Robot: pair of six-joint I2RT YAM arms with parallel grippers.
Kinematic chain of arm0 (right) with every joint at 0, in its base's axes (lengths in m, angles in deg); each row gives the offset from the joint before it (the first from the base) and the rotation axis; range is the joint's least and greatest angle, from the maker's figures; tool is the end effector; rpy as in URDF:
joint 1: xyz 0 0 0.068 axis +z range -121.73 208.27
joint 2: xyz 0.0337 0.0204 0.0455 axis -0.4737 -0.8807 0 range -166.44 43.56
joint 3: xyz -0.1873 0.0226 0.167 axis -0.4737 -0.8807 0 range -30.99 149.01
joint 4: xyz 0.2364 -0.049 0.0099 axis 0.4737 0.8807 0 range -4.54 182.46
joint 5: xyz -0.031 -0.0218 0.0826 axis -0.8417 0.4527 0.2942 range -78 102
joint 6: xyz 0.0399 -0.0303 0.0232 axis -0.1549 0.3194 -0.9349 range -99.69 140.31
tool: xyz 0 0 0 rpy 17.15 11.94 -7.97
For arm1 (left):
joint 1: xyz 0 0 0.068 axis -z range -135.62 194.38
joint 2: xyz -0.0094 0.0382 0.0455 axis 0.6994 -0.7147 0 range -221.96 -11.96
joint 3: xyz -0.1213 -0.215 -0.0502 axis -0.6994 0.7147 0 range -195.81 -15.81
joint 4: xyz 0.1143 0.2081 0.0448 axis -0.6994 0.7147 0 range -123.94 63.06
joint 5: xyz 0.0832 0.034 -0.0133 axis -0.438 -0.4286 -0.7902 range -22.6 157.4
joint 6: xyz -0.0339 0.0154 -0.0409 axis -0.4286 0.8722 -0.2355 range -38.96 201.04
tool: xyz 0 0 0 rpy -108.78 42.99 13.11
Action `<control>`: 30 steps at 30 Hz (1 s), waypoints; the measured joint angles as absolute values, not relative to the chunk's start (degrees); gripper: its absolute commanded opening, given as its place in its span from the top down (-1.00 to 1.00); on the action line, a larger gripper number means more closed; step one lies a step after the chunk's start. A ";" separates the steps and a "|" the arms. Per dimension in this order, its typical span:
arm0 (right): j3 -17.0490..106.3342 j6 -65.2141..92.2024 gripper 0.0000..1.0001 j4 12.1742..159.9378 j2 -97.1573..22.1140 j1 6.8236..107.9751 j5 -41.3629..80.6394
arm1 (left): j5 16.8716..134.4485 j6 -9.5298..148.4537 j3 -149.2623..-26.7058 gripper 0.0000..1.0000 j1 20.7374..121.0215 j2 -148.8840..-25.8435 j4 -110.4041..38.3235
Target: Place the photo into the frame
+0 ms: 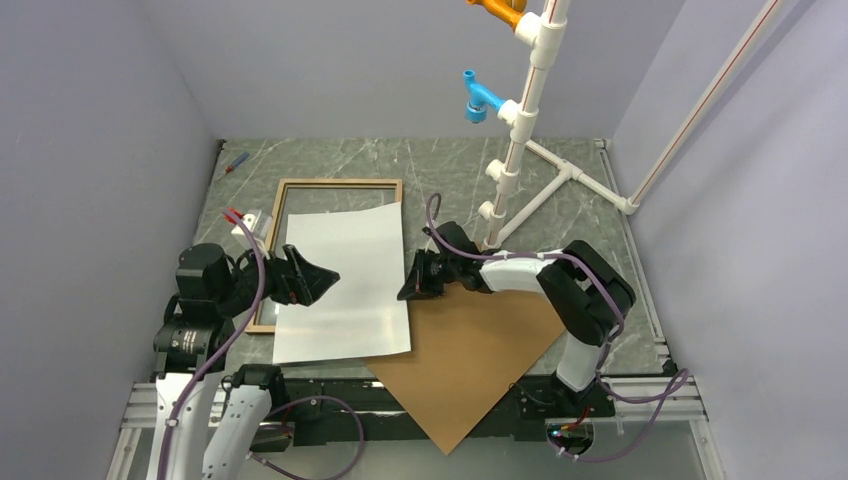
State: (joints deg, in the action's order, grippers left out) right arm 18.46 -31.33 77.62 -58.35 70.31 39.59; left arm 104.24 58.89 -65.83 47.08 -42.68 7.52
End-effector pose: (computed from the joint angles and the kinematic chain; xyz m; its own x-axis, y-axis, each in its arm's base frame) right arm 0.2336 0.2341 0.1346 -0.9811 0.0512 -0.1867 -0.1112 0.6403 0.7600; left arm 0.0982 -0.0272 0.3285 -0.5724 -0.2751 -0.7724 0.4066 0.7228 -0.5588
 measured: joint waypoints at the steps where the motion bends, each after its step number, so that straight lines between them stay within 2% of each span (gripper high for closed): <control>1: 18.46 -31.39 1.00 77.65 -58.00 70.31 39.59 | 104.24 58.89 -65.66 -0.99 47.08 -42.68 7.47; 20: 29.26 -30.54 1.00 87.07 -52.80 70.84 35.99 | 101.66 59.35 -64.50 -0.99 47.08 -42.92 8.59; 30: 36.14 -31.44 1.00 91.35 -54.68 70.82 32.82 | 100.39 60.70 -64.37 -0.99 47.08 -42.90 10.23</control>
